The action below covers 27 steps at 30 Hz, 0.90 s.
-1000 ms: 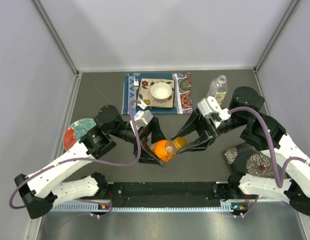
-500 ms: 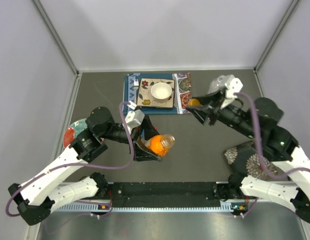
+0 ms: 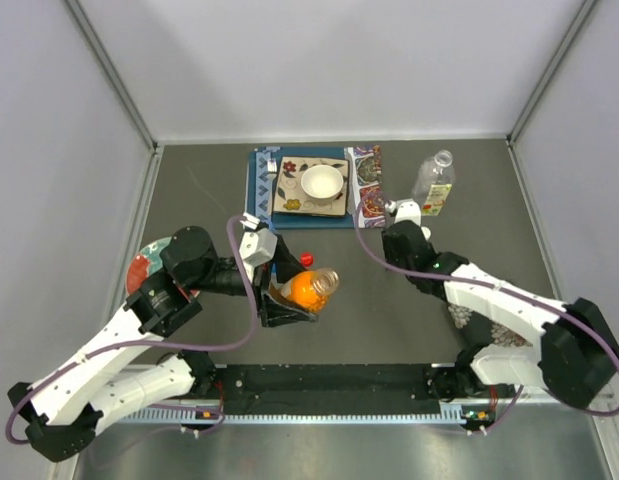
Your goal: Unscrew the bottle caps
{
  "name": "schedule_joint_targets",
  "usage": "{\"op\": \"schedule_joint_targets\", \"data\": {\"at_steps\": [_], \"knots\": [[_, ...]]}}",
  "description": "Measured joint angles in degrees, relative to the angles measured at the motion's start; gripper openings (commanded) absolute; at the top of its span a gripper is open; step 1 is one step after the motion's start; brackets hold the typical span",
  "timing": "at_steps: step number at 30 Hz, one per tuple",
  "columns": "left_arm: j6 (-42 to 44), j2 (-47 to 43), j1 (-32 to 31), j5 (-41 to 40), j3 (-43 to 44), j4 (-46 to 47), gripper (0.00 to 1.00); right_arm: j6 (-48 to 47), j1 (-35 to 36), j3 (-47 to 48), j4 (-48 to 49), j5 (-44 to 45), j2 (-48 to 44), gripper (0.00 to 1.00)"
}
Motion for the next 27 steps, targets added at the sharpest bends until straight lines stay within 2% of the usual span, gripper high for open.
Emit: {"op": "schedule_joint_targets", "data": {"at_steps": [4,11,14,20,23,24,26,27], "knots": [[0.87,-1.33,0.0,-1.77,-1.4,-1.31,0.36,3.78,-4.61,0.57,4.28,-0.37,6.54,0.0],[1.92,-3.02,0.0,-4.35,-2.16,-2.51,0.36,7.3,-6.86,4.66,5.77,-2.8,18.93,0.0],[2.14,-3.63,0.0,-5.14,-2.71,-2.82,0.37,8.31,-7.63,5.57,6.1,-3.52,21.49,0.0],[2.43,-3.87,0.0,-6.29,-3.56,-2.95,0.37,9.22,-8.94,8.26,6.34,-5.14,25.24,0.07],[2.6,-3.87,0.0,-6.78,-3.58,-3.1,0.37,9.53,-10.01,9.53,6.43,-6.47,27.43,0.19],[2.64,-3.87,0.0,-6.86,-3.58,-3.1,0.38,9.73,-10.36,10.05,6.23,-6.91,27.8,0.29],[2.82,-3.85,0.0,-7.13,-3.58,-3.19,0.38,9.81,-10.91,10.75,6.19,-7.65,28.33,0.39],[2.86,-3.85,0.0,-7.23,-3.58,-3.26,0.38,9.84,-11.15,11.13,5.97,-8.0,28.57,0.49]]}}
